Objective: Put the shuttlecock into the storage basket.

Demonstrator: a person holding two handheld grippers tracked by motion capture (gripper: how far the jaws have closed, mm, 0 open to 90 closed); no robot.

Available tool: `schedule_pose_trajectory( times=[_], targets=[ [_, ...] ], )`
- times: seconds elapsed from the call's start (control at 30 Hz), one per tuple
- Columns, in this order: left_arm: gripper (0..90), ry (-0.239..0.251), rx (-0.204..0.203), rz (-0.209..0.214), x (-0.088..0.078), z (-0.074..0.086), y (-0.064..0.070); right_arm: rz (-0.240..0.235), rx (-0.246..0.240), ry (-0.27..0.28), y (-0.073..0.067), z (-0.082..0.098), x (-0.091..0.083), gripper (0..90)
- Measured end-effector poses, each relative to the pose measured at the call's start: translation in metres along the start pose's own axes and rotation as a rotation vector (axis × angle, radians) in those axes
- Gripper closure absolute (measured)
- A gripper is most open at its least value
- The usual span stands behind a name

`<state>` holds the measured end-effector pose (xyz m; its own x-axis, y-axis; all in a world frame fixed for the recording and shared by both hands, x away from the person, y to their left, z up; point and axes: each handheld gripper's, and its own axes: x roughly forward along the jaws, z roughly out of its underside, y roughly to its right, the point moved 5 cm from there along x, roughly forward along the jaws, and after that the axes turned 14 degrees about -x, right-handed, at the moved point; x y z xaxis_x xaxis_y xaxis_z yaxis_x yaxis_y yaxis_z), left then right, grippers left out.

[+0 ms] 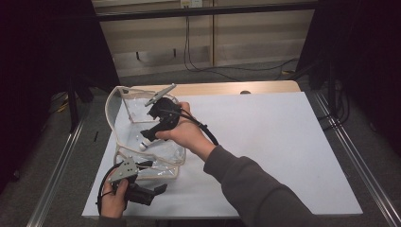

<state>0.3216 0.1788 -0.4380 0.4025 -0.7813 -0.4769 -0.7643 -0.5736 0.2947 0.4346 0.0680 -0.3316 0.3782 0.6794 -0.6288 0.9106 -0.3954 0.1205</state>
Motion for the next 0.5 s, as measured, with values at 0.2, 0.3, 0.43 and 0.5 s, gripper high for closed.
schedule_pose_trajectory(
  times=[0.2, 0.3, 0.43, 0.5],
  targets=[
    [3.1, 0.003, 0.001, 0.0, 0.0, 0.0, 0.0, -0.022, 0.003, 0.02, -0.001, 0.005, -0.008, 16.2],
    [3.2, 0.001, 0.0, -0.003, 0.0, 0.0, 0.0, -0.03, 0.002, 0.025, -0.002, 0.006, -0.013, 16.1],
    [3.2, 0.001, 0.0, -0.003, 0.0, 0.0, 0.0, -0.036, 0.0, 0.026, -0.003, 0.007, -0.018, 15.5],
    [3.2, 0.001, 0.0, -0.002, 0.0, 0.0, 0.0, -0.035, -0.002, 0.029, -0.003, 0.007, -0.021, 15.2]
  ],
)
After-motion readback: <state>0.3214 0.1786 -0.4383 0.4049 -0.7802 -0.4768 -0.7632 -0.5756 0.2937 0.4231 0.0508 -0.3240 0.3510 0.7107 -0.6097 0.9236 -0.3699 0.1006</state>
